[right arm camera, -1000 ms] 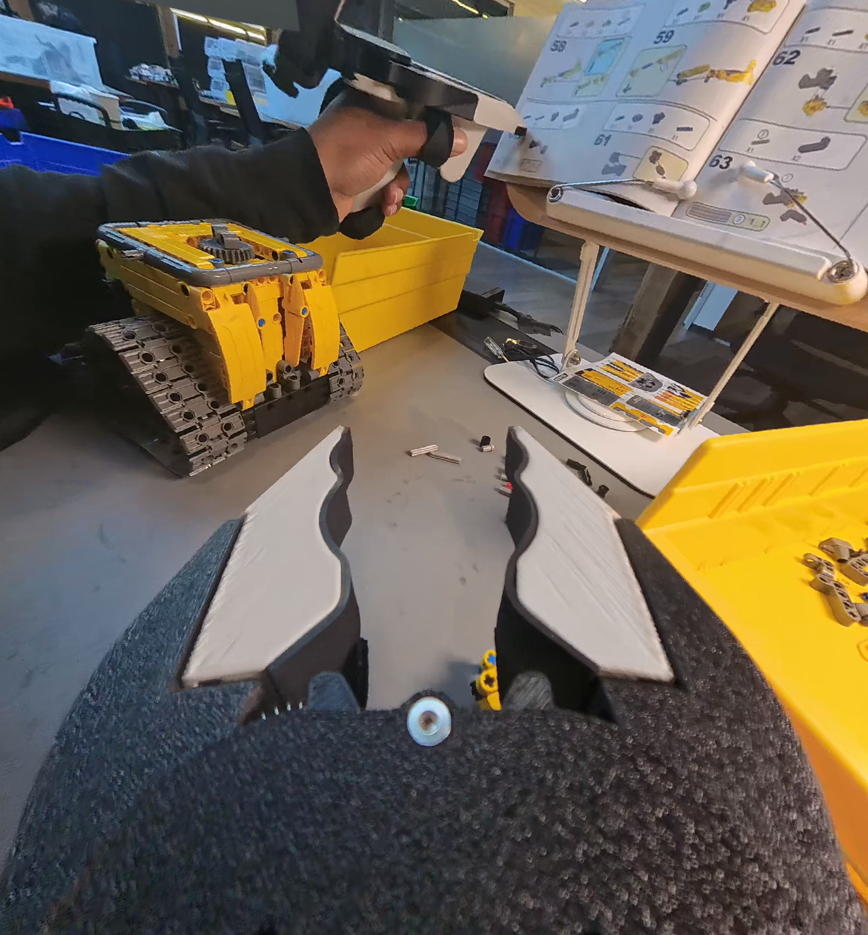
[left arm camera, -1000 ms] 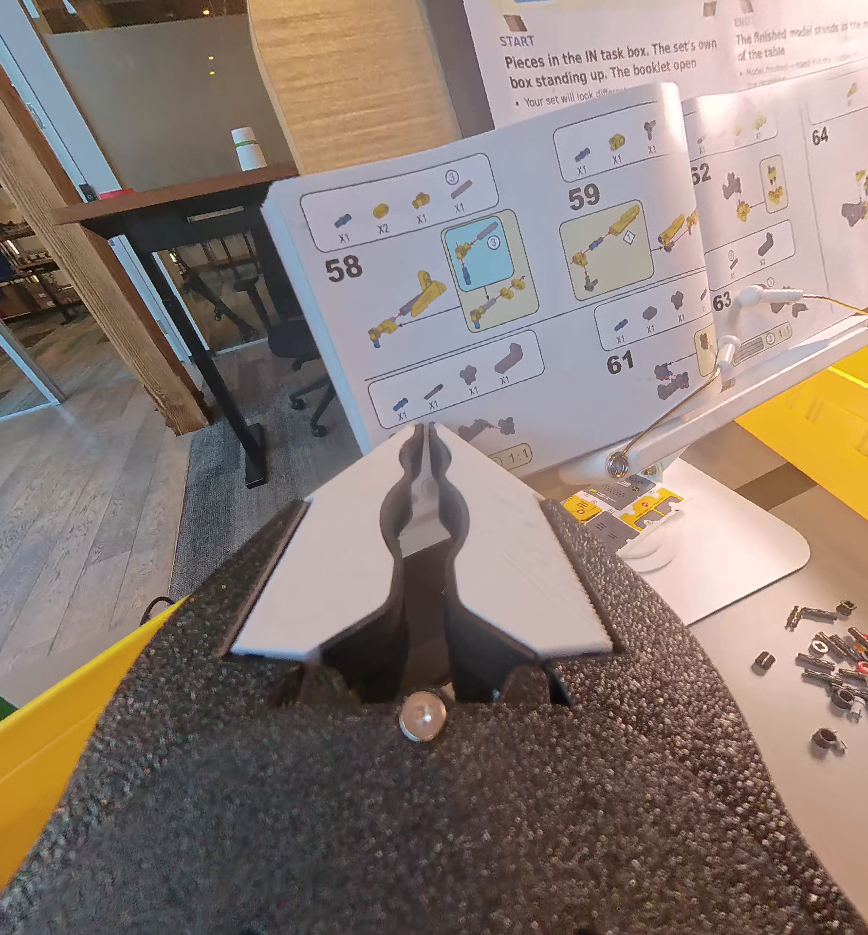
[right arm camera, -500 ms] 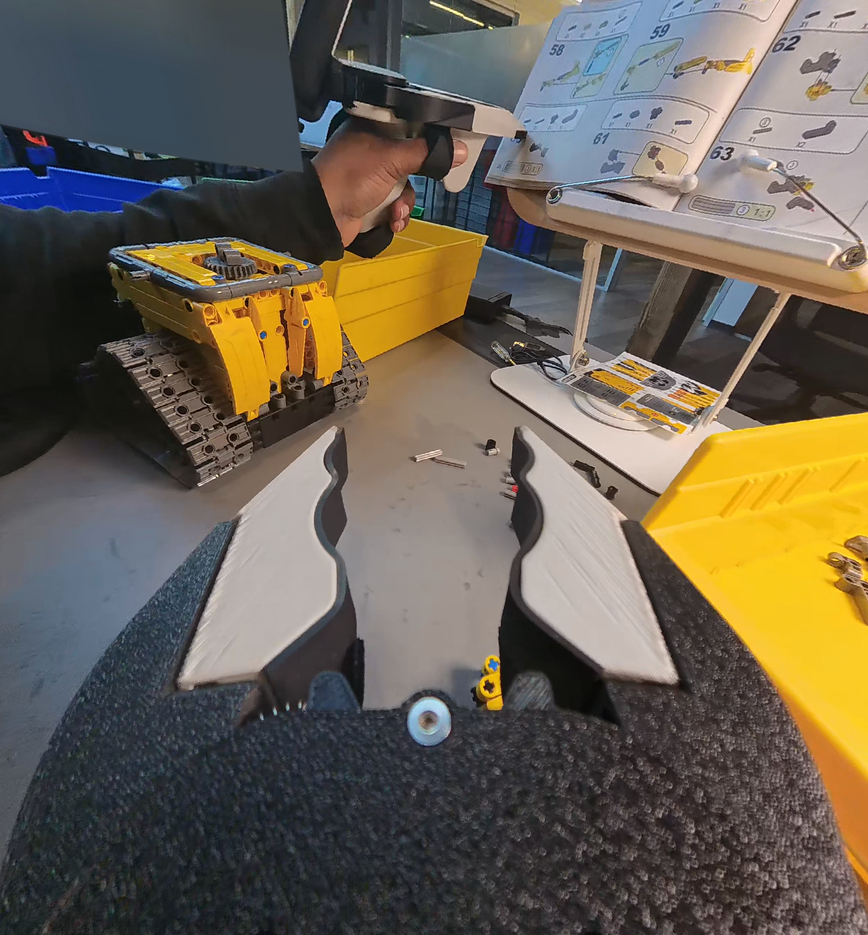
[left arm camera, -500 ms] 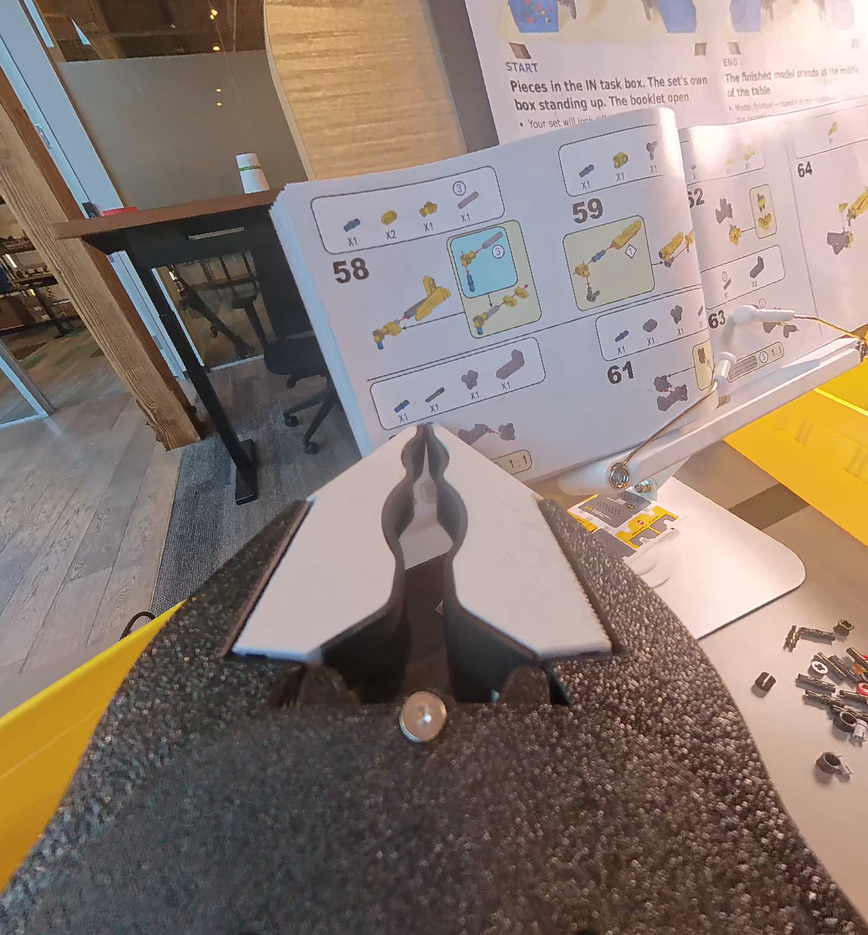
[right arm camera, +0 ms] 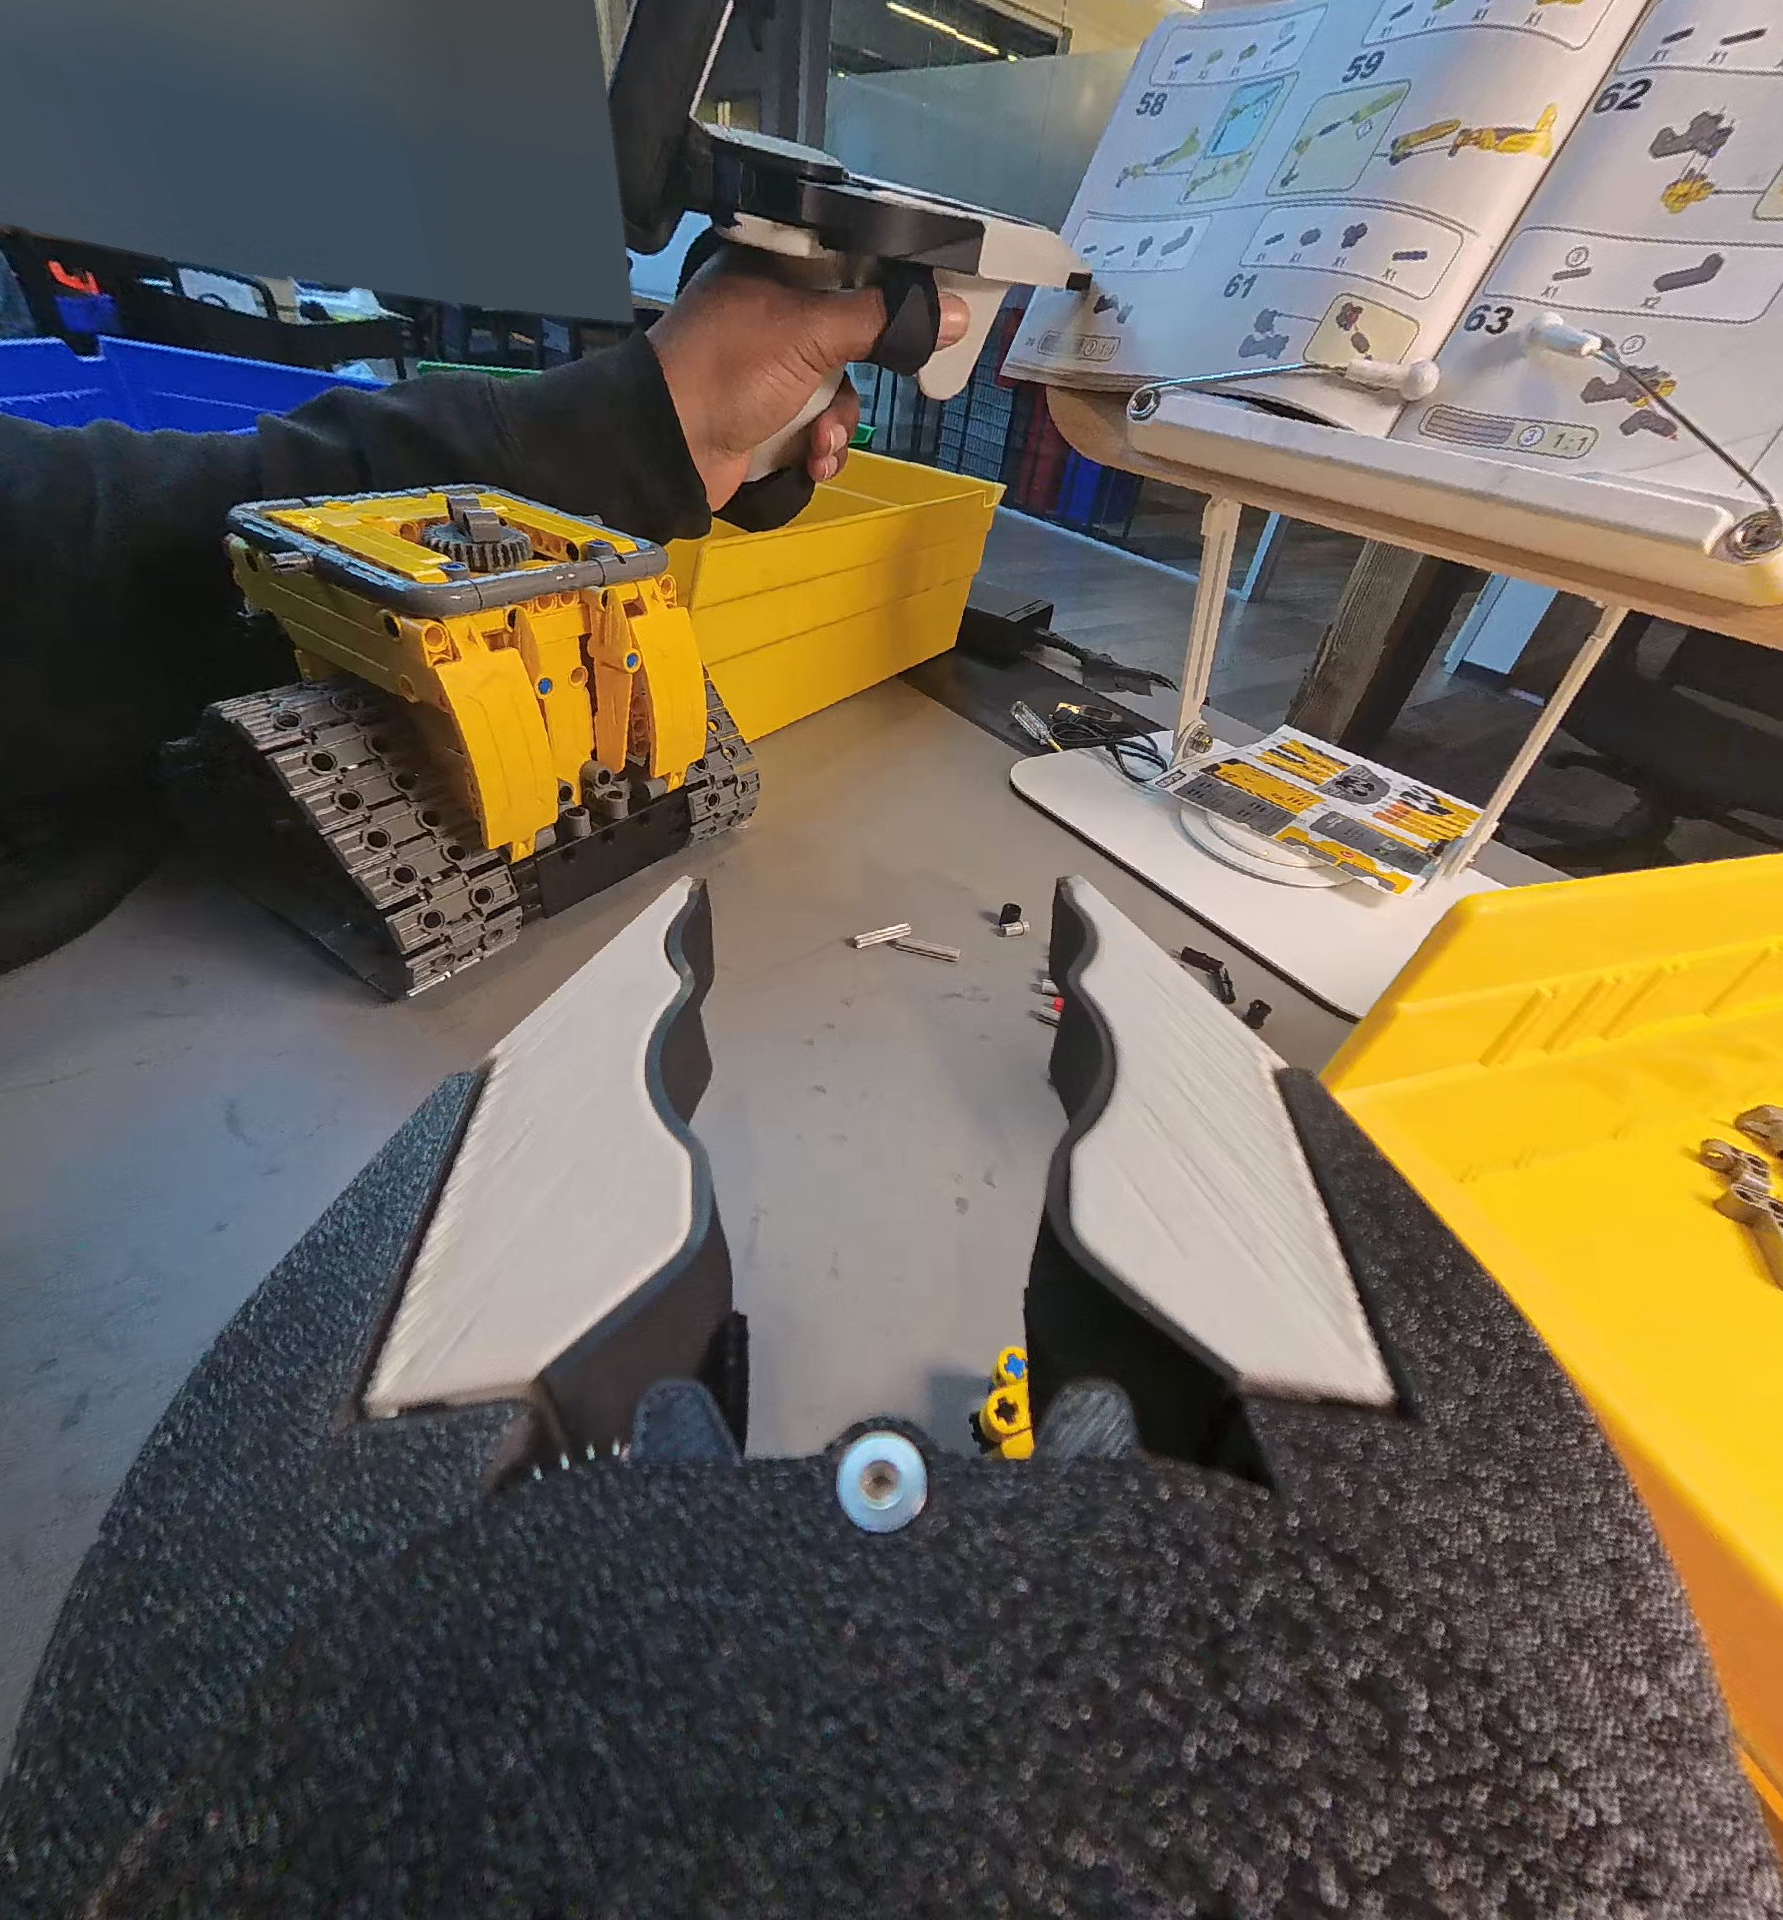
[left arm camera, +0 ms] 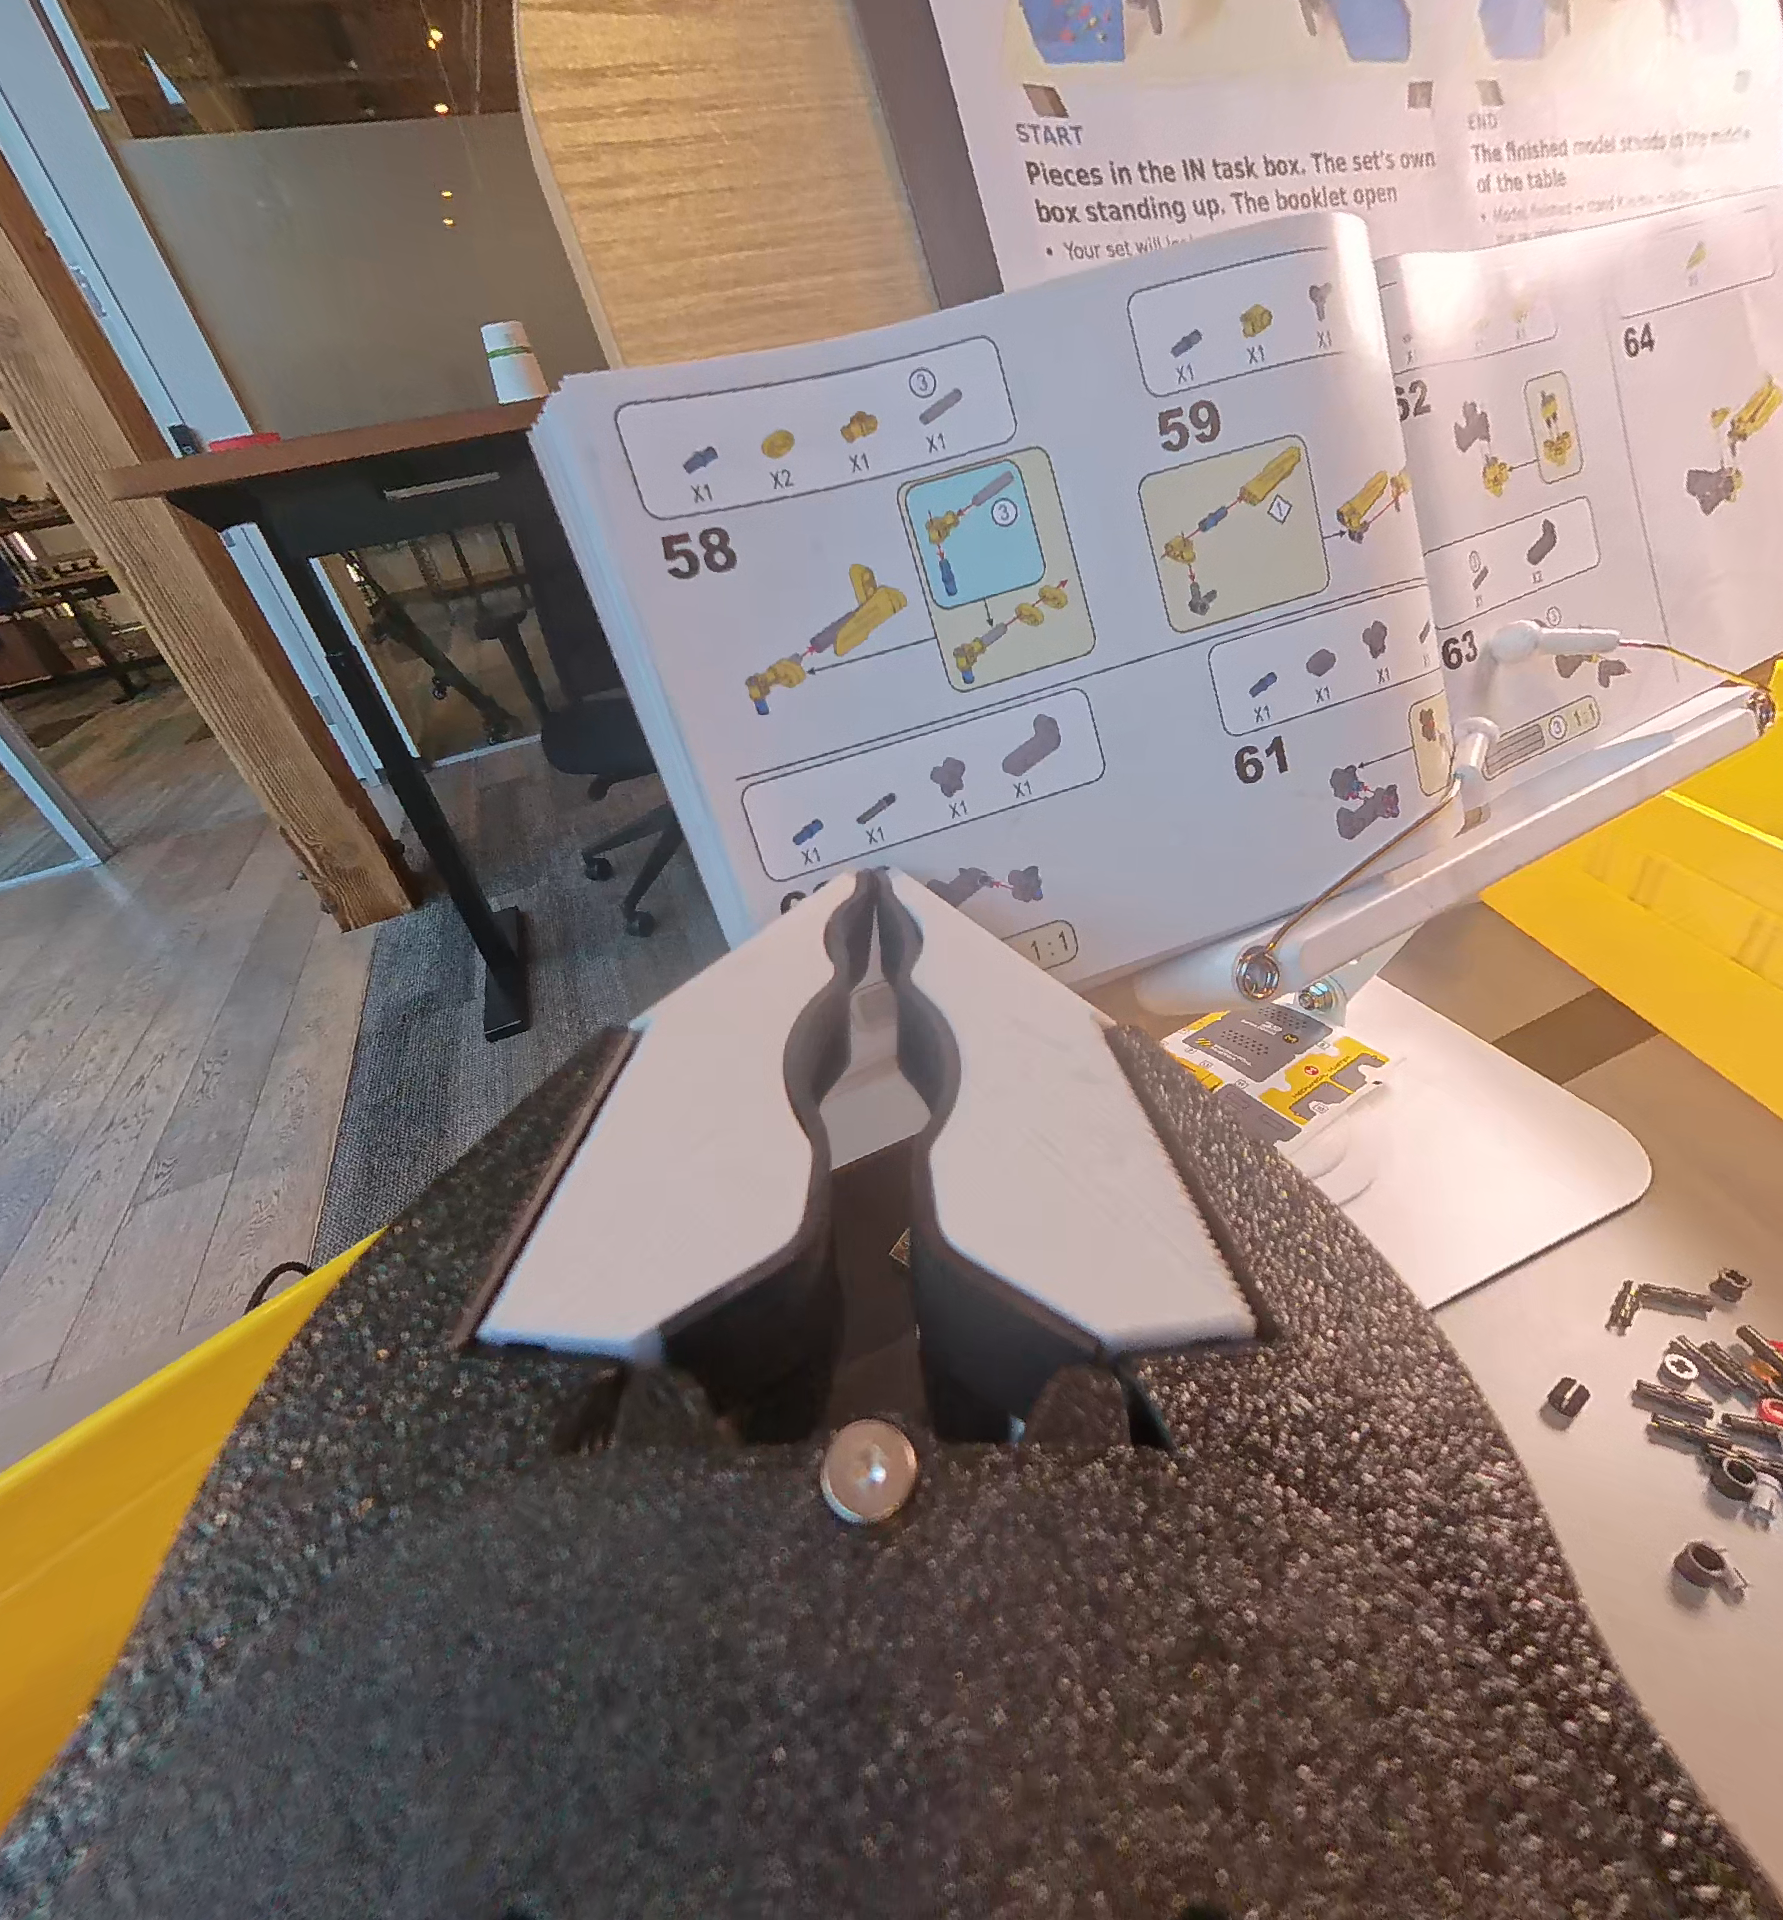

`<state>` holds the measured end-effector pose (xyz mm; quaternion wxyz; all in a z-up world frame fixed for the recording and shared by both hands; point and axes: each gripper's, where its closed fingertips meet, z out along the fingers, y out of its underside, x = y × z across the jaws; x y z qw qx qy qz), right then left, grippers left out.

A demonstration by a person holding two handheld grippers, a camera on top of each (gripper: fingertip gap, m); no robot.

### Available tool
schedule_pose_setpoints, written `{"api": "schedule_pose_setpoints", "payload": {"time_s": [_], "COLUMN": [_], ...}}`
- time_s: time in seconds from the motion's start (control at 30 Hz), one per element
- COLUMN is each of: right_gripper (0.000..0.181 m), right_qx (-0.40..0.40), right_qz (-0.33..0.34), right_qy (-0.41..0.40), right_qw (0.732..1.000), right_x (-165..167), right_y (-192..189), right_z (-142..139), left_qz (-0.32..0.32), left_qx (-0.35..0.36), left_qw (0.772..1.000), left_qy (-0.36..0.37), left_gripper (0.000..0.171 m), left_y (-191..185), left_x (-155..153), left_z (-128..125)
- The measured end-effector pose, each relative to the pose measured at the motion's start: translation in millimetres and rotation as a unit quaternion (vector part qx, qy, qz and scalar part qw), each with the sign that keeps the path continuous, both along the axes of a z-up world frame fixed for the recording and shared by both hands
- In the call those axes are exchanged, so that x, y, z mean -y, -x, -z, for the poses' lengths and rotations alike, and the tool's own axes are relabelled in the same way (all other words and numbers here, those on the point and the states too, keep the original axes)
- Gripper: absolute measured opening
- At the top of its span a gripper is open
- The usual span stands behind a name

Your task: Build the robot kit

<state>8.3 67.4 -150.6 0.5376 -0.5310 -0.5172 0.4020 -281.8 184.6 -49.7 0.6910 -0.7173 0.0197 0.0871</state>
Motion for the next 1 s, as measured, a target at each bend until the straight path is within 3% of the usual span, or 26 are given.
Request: {"api": "schedule_pose_setpoints", "payload": {"time_s": [0.6,0.73,0.83,0.93,1.0], "right_gripper": [0.064,0.061,0.058,0.051,0.046], "right_qx": [-0.020,-0.029,-0.043,-0.073,-0.098], "right_qz": [0.002,0.010,0.019,0.048,0.073], "right_qy": [0.011,0.007,0.010,-0.006,-0.018], "right_qw": [1.000,0.999,0.999,0.996,0.992], "right_x": [-2.7,-5.7,-6.8,-12.5,-24.3], "right_y": [-4.3,-6.7,-10.7,-27.7,-52.2], "right_z": [-5.2,-8.6,-17.7,-51.8,-84.7], "left_qz": [-0.034,-0.032,0.009,0.074,0.115], "left_qx": [0.007,-0.006,-0.003,0.011,0.007], "left_qw": [0.999,0.999,0.999,0.995,0.992], "left_qy": [0.005,-0.031,-0.046,-0.068,-0.058], "left_gripper": [0.000,0.002,0.007,0.012,0.017], "left_y": [12.4,3.2,-22.8,-64.9,-95.8], "left_x": [12.6,35.9,60.0,88.0,104.4], "left_z": [-6.9,-47.3,-81.9,-109.7,-111.7]}}
